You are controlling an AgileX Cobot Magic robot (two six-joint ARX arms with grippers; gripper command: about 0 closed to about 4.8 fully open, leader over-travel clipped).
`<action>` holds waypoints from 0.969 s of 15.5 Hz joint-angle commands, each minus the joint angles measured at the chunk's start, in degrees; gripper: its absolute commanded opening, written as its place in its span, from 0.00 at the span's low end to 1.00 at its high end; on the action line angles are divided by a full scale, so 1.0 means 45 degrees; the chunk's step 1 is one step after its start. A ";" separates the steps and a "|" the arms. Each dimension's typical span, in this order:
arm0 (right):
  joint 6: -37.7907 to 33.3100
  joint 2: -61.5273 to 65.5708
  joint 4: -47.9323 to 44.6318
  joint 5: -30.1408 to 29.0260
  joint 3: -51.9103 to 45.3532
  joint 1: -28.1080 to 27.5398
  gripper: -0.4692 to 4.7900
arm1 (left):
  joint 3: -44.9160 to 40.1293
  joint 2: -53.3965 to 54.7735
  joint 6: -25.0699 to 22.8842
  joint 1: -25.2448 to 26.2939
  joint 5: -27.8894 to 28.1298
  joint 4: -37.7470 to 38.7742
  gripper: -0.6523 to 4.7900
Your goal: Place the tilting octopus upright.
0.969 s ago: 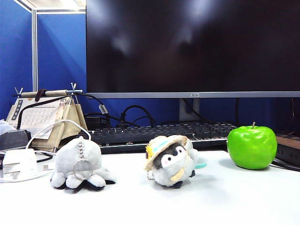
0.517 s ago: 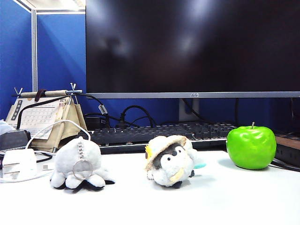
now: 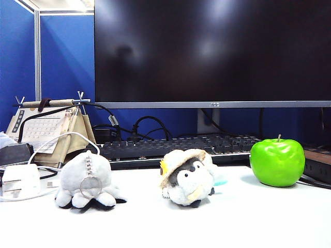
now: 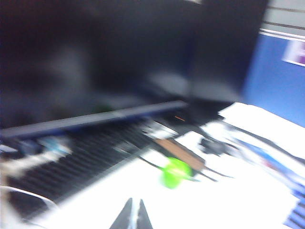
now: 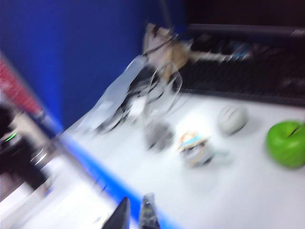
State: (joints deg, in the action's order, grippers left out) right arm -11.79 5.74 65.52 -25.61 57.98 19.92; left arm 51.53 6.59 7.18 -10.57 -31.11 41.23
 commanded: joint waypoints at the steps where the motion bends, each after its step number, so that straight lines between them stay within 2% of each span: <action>1: 0.0005 -0.0437 -0.2463 0.0015 -0.1496 -0.1064 0.17 | -0.0563 0.0024 -0.0330 0.0010 0.1141 -0.1350 0.12; 5: 0.0005 -0.0452 -0.5464 0.0117 -0.4041 -0.1783 0.17 | -0.3094 0.0053 -0.0359 0.0010 0.2375 -0.3759 0.12; 7: 0.0005 -0.0452 -0.6057 0.0155 -0.5280 -0.1783 0.17 | -0.4711 0.0063 -0.0359 0.0010 0.3347 -0.4289 0.12; 9: 0.0000 -0.0452 -0.6042 0.0593 -0.6241 -0.1783 0.17 | -0.5887 0.0063 -0.0350 0.0010 0.3439 -0.4279 0.12; 10: -0.0049 -0.0461 -0.6732 0.0869 -0.6844 -0.1783 0.16 | -0.6509 0.0058 -0.0277 0.0010 0.3395 -0.4303 0.12; 13: -0.0053 -0.0461 -0.8223 0.2171 -0.7698 -0.1787 0.16 | -0.6654 0.0058 -0.0112 0.0010 0.3531 -0.4634 0.12; 15: -0.0053 -0.0461 -1.0282 0.3045 -0.8340 -0.1787 0.16 | -0.6654 0.0058 -0.0107 0.0010 0.4051 -0.5217 0.11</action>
State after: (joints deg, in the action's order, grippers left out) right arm -11.99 3.68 24.23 -13.50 20.99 11.92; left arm 21.32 6.81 6.48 -10.57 -14.39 19.77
